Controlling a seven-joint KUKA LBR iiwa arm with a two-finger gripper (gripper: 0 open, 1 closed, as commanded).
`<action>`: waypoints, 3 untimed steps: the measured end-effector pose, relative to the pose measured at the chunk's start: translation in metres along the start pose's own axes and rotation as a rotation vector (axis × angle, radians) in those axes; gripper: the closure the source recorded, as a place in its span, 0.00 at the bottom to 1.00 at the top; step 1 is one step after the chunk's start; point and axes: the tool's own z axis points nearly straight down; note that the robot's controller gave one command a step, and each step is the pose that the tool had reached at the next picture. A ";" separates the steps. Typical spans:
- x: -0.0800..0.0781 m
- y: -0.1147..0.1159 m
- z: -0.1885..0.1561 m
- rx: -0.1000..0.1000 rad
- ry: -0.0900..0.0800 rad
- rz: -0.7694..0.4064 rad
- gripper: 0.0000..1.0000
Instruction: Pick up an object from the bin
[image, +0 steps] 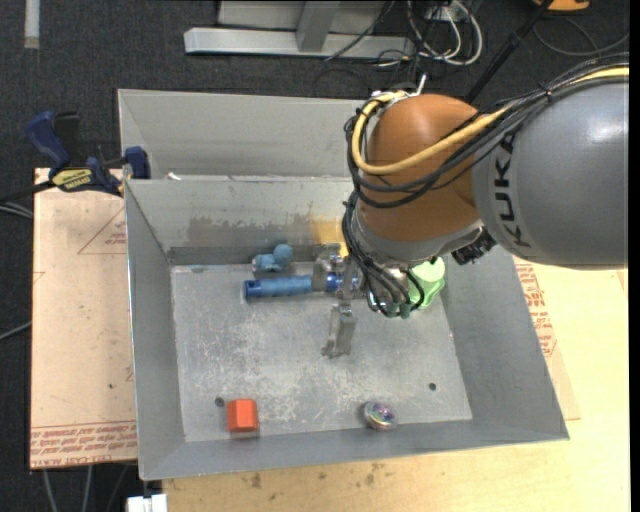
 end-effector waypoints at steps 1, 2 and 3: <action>-0.071 -0.005 0.068 -0.001 -0.006 0.182 0.00; -0.102 -0.008 0.158 0.000 -0.001 0.230 0.00; -0.103 -0.008 0.153 -0.002 -0.007 0.231 1.00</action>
Offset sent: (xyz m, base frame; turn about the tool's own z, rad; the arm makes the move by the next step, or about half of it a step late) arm 0.0706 -0.0047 -0.0659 0.1831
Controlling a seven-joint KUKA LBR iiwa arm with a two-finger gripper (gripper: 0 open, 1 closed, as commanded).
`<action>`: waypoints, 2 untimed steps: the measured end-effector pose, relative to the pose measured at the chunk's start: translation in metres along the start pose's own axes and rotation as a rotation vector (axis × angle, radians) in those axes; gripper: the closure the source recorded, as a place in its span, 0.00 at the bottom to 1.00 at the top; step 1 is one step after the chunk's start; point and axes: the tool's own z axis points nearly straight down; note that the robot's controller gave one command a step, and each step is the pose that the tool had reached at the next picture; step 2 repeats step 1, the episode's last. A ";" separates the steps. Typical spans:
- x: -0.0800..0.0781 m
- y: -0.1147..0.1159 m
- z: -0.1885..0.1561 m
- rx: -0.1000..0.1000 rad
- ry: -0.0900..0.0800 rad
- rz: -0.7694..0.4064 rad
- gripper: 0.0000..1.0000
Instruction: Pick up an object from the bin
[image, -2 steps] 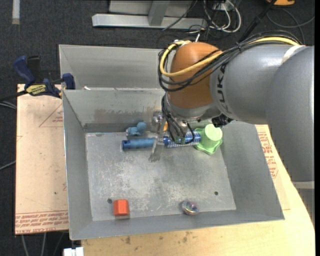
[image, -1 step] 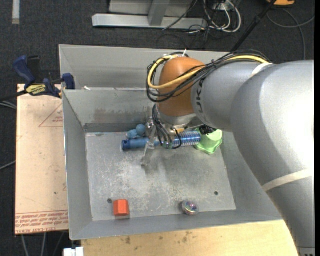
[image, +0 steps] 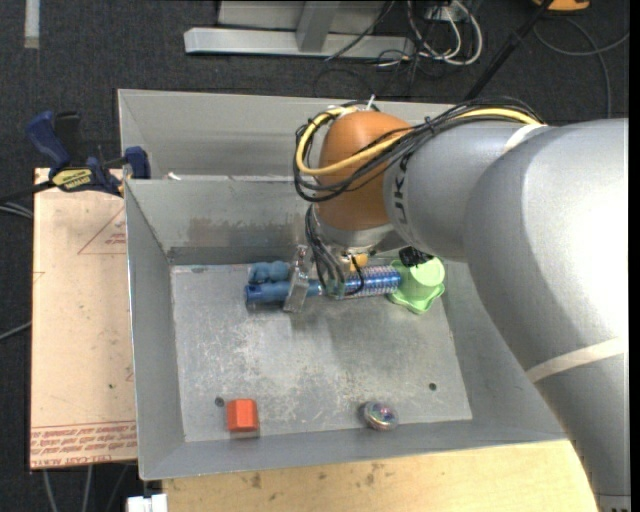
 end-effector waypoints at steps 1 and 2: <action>0.015 0.034 -0.205 -0.004 -0.009 -0.014 1.00; 0.015 0.034 -0.205 -0.004 -0.009 -0.014 1.00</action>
Offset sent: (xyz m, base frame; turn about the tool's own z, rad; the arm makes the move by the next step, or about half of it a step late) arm -0.0081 0.0343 0.2003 -0.0092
